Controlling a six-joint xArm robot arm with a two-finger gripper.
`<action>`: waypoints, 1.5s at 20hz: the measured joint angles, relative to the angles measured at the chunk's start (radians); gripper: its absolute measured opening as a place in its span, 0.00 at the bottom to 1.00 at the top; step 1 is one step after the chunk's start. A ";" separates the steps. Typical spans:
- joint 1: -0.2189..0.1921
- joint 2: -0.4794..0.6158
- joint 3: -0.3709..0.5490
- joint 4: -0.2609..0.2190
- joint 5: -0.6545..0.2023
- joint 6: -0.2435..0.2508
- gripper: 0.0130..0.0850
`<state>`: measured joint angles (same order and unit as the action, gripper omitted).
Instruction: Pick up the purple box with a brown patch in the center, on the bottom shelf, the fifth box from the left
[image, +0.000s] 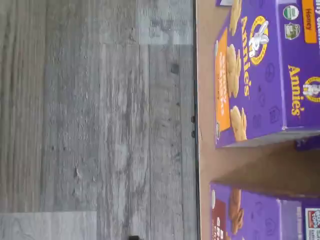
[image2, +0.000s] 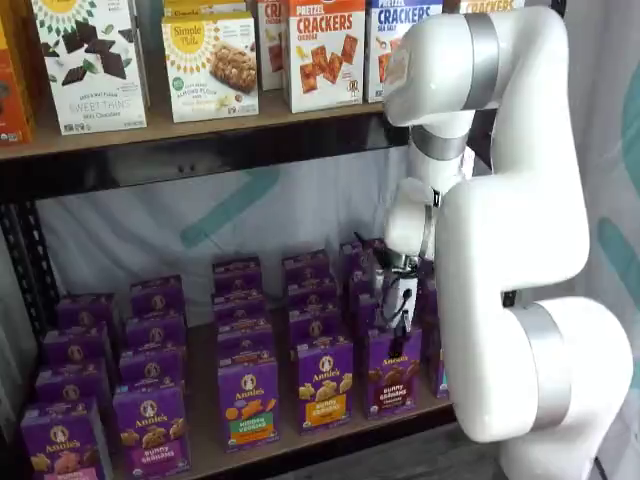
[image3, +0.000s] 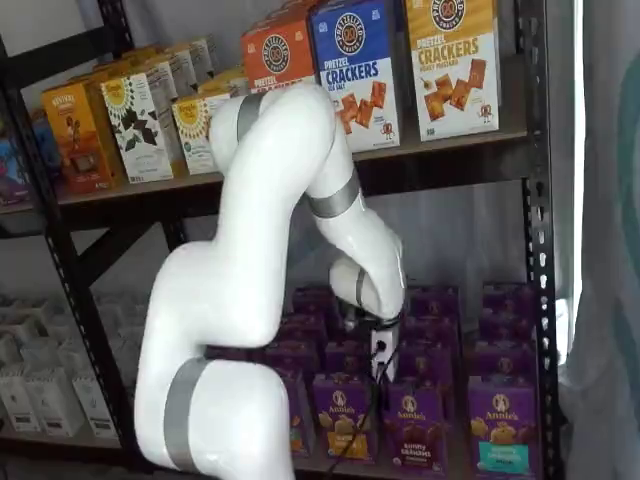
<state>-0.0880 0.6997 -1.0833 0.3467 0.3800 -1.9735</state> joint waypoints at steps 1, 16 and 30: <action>0.000 0.000 -0.002 -0.010 0.008 0.010 1.00; 0.042 0.008 -0.005 0.098 -0.033 -0.050 1.00; 0.011 0.081 -0.109 0.059 -0.018 -0.040 1.00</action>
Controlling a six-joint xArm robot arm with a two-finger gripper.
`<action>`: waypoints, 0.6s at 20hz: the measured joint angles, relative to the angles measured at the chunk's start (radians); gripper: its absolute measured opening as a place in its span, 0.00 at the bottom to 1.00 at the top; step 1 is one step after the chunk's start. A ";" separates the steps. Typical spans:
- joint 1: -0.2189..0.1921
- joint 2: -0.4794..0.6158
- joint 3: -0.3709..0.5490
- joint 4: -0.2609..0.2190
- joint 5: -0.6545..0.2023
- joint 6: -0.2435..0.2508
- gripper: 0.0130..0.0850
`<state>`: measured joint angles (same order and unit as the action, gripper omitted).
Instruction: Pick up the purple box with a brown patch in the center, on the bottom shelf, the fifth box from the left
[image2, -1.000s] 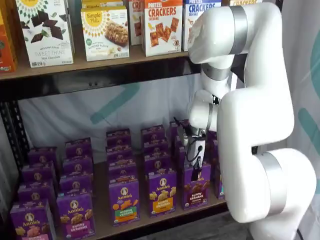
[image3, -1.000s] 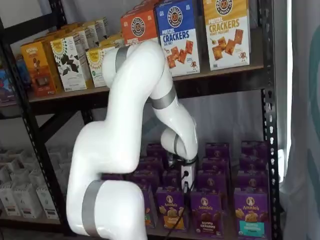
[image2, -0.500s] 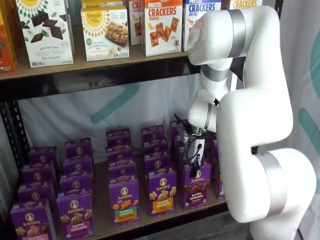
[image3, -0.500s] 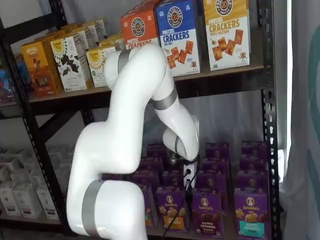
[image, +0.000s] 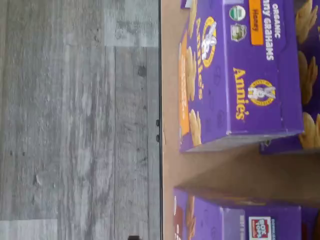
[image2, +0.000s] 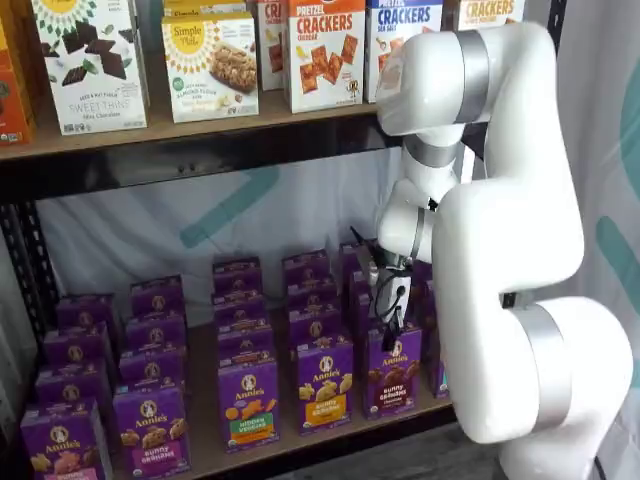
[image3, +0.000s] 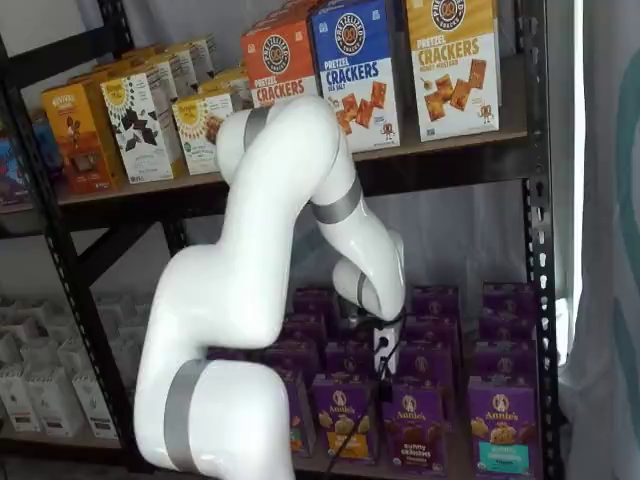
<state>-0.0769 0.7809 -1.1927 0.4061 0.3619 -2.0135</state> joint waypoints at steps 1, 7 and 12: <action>-0.002 0.005 -0.005 -0.003 0.001 0.001 1.00; -0.011 0.028 -0.032 -0.008 0.004 -0.002 1.00; -0.018 0.049 -0.053 -0.030 -0.002 0.010 1.00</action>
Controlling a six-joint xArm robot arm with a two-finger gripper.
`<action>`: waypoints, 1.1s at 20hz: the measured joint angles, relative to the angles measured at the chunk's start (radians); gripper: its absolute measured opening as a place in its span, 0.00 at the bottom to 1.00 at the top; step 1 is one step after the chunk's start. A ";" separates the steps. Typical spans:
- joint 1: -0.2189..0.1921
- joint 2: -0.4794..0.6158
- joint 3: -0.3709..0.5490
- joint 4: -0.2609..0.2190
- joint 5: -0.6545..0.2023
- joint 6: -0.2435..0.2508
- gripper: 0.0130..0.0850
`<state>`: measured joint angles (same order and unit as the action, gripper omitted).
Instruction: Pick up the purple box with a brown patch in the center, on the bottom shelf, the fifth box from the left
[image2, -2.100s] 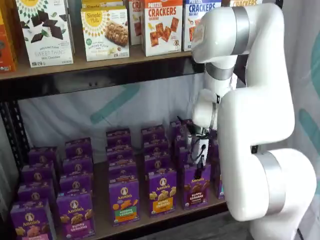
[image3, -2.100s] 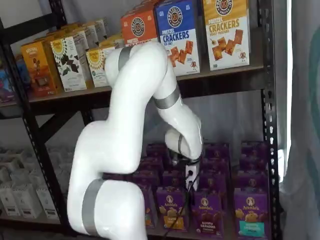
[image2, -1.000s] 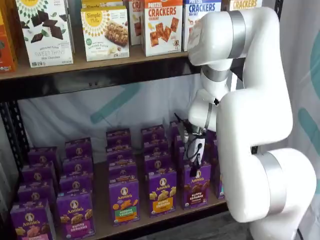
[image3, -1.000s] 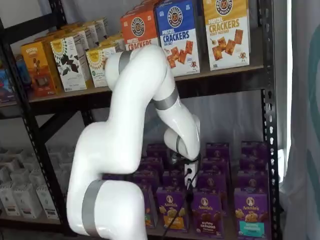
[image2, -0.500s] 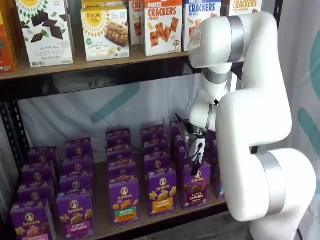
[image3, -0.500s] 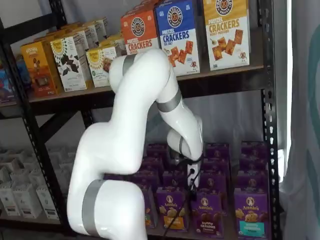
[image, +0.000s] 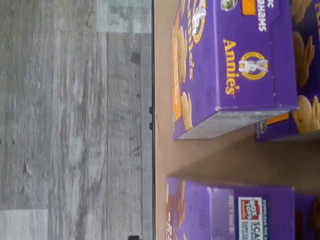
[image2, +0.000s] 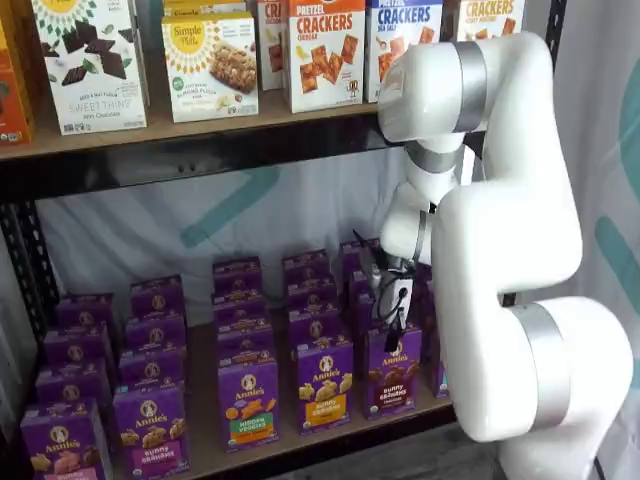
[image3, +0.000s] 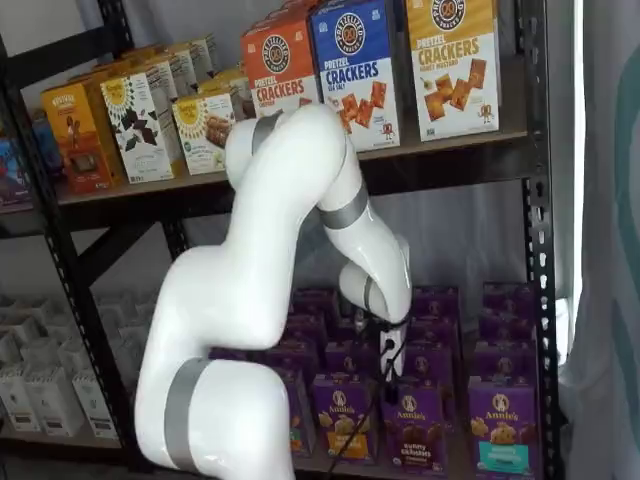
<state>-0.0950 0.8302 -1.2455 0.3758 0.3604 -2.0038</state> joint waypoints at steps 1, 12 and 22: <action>-0.001 0.004 -0.003 -0.008 -0.003 0.006 1.00; -0.013 0.049 -0.050 -0.012 0.017 -0.001 1.00; -0.021 0.087 -0.066 -0.041 -0.012 0.014 1.00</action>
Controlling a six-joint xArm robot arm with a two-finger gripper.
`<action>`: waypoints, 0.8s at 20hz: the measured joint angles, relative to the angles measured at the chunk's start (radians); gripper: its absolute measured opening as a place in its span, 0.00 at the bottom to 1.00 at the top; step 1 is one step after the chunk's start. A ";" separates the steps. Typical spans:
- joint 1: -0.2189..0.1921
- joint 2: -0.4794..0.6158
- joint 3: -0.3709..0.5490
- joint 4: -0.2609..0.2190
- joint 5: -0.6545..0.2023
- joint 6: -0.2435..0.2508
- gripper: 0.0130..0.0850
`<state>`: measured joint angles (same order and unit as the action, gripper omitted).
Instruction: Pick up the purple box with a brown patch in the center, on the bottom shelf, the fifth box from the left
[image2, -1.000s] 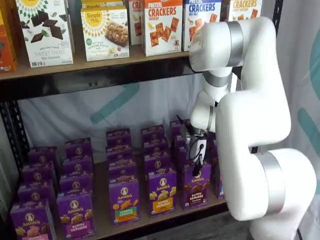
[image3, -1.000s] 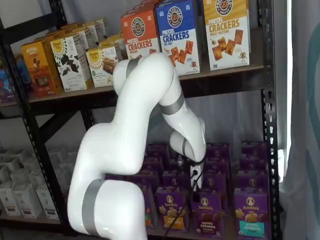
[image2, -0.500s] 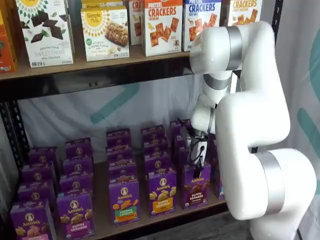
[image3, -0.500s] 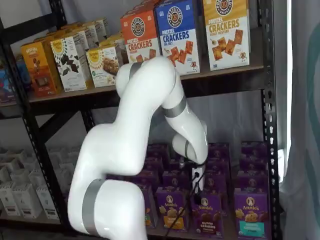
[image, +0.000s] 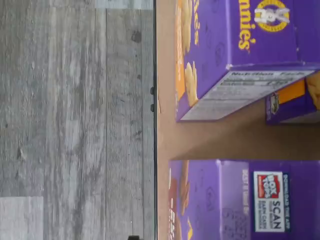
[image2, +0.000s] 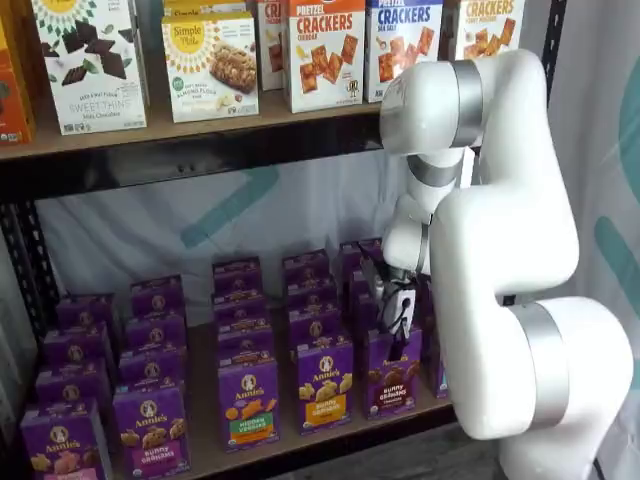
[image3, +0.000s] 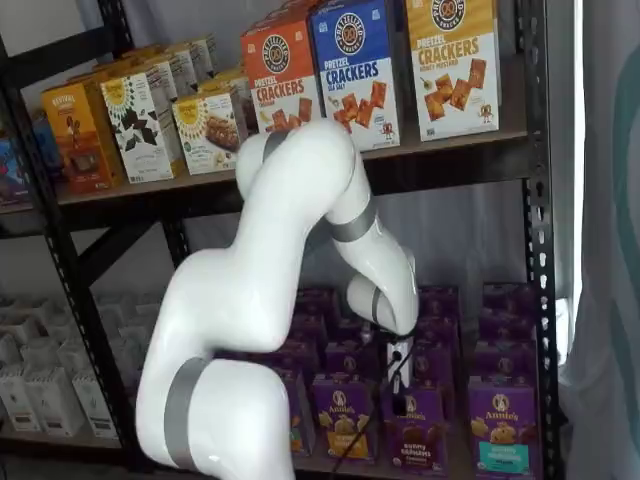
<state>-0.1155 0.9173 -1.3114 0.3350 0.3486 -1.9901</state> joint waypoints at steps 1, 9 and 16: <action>-0.001 0.007 -0.006 0.000 0.001 -0.001 1.00; 0.007 0.052 -0.049 0.007 -0.006 -0.001 1.00; 0.013 0.080 -0.071 0.015 -0.040 -0.004 1.00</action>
<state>-0.1027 0.9977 -1.3821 0.3496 0.3090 -1.9938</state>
